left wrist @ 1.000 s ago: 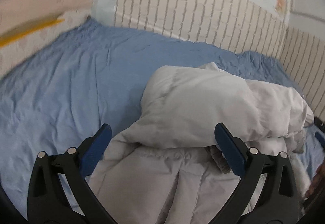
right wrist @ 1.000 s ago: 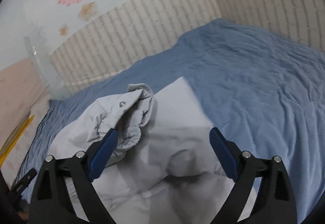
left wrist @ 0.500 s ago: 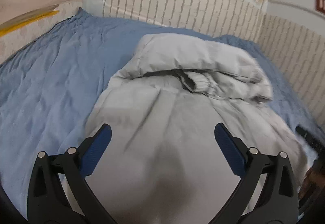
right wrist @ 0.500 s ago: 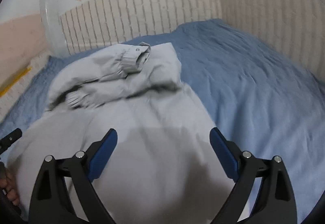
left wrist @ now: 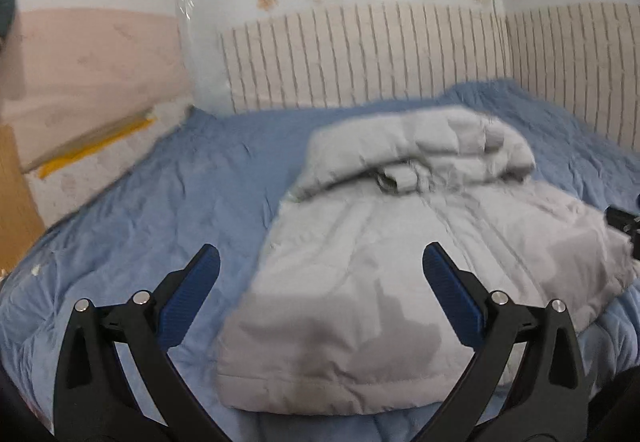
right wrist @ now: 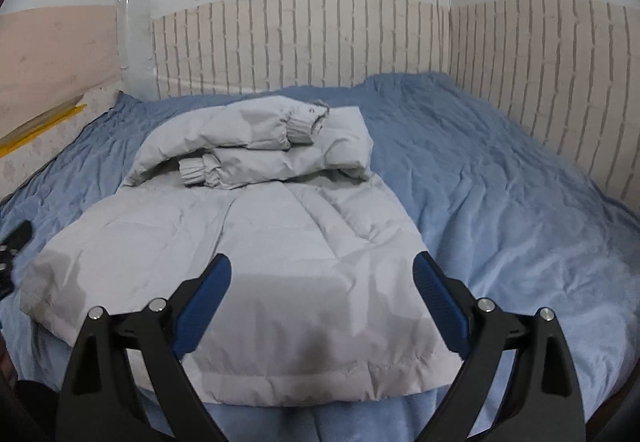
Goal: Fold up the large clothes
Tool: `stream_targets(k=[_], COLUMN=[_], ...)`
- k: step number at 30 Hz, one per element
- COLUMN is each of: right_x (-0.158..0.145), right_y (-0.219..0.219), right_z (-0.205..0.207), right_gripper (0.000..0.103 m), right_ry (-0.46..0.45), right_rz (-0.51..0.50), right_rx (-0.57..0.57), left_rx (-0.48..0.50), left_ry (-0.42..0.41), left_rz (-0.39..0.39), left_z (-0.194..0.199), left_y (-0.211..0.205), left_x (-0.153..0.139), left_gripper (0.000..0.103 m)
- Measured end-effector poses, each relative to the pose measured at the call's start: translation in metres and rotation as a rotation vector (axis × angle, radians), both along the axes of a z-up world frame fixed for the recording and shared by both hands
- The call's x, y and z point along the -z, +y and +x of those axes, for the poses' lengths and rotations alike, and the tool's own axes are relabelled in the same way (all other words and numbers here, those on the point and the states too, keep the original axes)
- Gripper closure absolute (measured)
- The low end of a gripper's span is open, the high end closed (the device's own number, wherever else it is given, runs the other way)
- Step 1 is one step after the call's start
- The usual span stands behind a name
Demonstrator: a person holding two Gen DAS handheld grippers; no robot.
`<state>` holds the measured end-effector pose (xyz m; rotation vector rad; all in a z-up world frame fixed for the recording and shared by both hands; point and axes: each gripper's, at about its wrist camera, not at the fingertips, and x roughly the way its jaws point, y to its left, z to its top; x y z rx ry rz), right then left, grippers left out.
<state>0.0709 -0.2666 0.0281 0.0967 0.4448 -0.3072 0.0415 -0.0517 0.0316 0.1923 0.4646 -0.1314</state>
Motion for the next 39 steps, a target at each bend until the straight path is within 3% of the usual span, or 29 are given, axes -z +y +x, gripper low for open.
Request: stream_targets(k=[3, 5, 12, 17, 26, 39], right_x=[-0.003, -0.005, 0.001, -0.001, 0.001, 0.003], right_y=[0.005, 0.007, 0.000, 0.007, -0.004, -0.001], right_z=[-0.009, -0.014, -0.003, -0.005, -0.006, 0.000], right_gripper=[0.010, 0.003, 0.003, 0.003, 0.002, 0.003], right_ry=[-0.012, -0.022, 0.029, 0.020, 0.022, 0.029], right_rz=[-0.028, -0.045, -0.008, -0.044, 0.010, 0.010], right_rx=[0.016, 0.022, 0.035, 0.023, 0.045, 0.051], left_rx=[-0.018, -0.016, -0.013, -0.006, -0.001, 0.008], left_ry=[0.052, 0.050, 0.040, 0.034, 0.014, 0.023], left_rz=[0.015, 0.012, 0.016, 0.026, 0.025, 0.030], left_z=[0.013, 0.011, 0.014, 0.013, 0.010, 0.012], left_y=[-0.003, -0.001, -0.007, -0.009, -0.010, -0.011], left_x=[0.006, 0.005, 0.007, 0.008, 0.007, 0.009], left_gripper=[0.003, 0.003, 0.003, 0.003, 0.003, 0.003])
